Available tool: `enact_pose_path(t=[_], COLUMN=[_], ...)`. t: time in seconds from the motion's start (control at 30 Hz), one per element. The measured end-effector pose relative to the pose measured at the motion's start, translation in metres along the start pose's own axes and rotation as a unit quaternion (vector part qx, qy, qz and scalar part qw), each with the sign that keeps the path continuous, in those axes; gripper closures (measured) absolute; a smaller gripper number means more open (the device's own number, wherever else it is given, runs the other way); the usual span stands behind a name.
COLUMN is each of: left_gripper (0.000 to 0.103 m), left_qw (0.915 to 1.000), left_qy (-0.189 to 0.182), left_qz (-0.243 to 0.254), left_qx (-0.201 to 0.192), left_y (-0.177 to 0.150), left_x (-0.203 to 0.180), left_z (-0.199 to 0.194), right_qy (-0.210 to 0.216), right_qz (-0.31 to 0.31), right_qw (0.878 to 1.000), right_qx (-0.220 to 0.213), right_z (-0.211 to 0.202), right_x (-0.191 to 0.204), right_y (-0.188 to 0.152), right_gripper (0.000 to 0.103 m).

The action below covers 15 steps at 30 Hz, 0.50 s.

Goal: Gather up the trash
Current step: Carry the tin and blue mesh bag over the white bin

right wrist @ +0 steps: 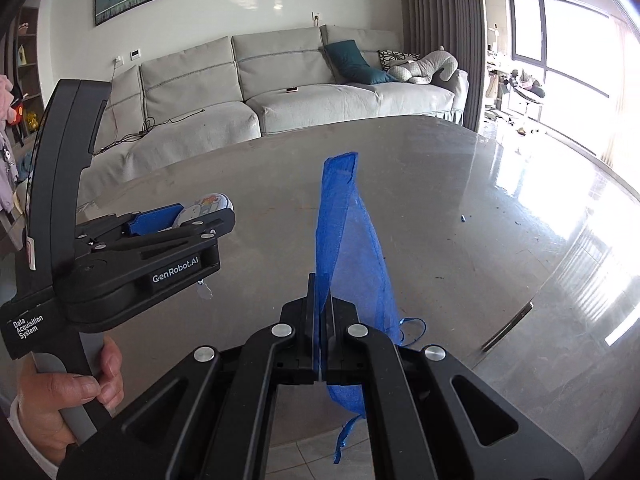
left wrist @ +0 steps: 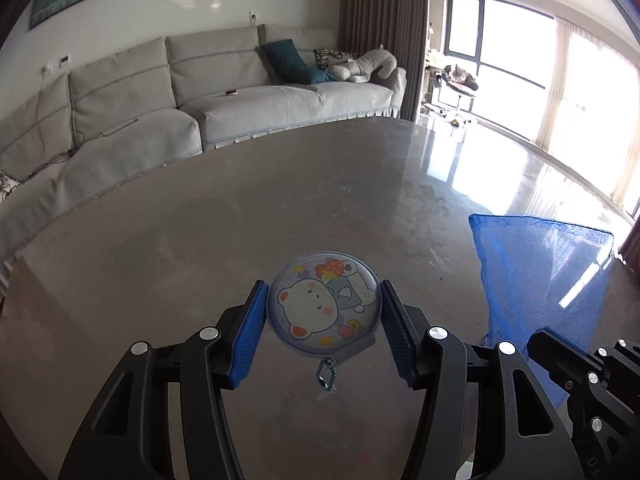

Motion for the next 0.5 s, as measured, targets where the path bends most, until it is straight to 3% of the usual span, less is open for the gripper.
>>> enact_pose_path(t=[0.2,0.33,0.5], left_gripper=[0.047,0.047,0.047], left_qw=[0.9989,0.9961,0.986], left_qy=[-0.029,-0.062,-0.116], left_qz=[0.036,0.061,0.113], left_qx=[-0.008,0.015,0.04], left_y=[-0.028,-0.071,-0.125], left_x=[-0.026,-0.047,-0.081], left_z=[-0.034,-0.051,-0.075], right_qy=[-0.026,-0.056,-0.084], right_qz=[0.043,0.059,0.091], right_qw=[0.999,0.997,0.992], right_qx=[-0.019,-0.016,-0.008], right_z=[-0.062,-0.1,-0.141], right_x=[-0.006,-0.007,-0.01], right_y=[-0.026,-0.049,-0.086], right_gripper=[0.102,0.102,0.102])
Point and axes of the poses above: each gripper's, at about its wrist camera, not at the fingertips, and z roughly the way its jaws point, x to its left, y to its top, the point moved 4 cm from there along z, roughly the way its jaws point, and after that the axes turned 14 degrees about -z, right-handed, at the moved point
